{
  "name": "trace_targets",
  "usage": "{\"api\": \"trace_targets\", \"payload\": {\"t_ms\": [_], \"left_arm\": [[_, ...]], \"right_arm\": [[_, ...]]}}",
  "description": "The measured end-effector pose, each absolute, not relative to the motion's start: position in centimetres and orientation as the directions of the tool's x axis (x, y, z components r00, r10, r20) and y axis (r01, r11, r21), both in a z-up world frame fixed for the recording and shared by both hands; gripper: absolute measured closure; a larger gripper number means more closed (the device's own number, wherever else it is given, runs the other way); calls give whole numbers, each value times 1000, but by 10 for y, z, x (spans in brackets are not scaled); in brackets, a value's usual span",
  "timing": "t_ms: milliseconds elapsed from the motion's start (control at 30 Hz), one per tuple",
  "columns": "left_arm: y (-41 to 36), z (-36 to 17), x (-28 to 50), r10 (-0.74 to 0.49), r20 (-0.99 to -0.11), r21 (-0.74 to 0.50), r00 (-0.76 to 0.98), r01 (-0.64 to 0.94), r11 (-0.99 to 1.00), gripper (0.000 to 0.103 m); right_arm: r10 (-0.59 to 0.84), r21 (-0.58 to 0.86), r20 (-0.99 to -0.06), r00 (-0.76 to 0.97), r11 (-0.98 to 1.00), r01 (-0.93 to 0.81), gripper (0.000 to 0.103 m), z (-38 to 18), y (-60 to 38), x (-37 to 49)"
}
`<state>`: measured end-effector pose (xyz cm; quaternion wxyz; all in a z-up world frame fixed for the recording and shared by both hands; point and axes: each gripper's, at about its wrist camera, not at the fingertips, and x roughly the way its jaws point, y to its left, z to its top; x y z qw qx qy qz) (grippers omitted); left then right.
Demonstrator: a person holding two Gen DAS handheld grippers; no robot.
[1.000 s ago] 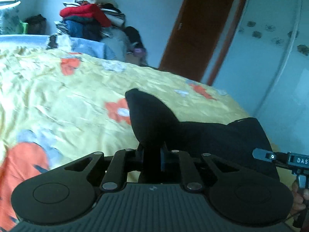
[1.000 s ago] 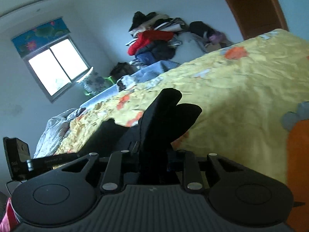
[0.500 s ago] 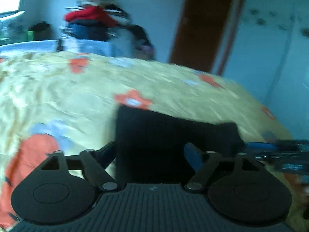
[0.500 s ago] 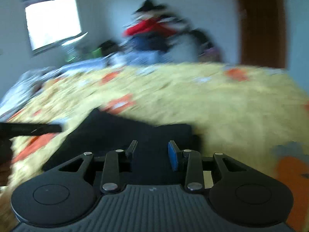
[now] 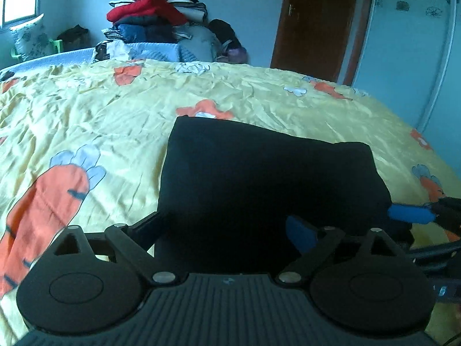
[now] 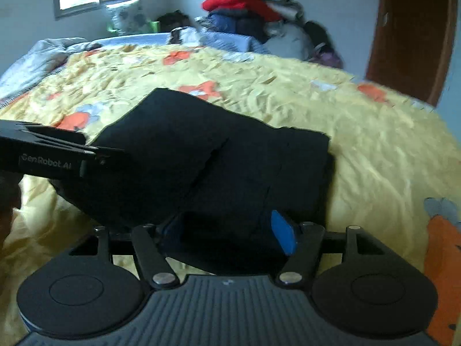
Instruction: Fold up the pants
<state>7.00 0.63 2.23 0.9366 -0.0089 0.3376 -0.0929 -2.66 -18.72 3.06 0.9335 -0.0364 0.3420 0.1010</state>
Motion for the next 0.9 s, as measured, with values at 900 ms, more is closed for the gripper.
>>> {"api": "trace_targets", "payload": {"t_ms": [900], "left_arm": [[15,1,-21,-42,-604,56,796,95,994,2]], "right_arm": [[58,157,-635,771,986,55,0,22,-165,-101]]}}
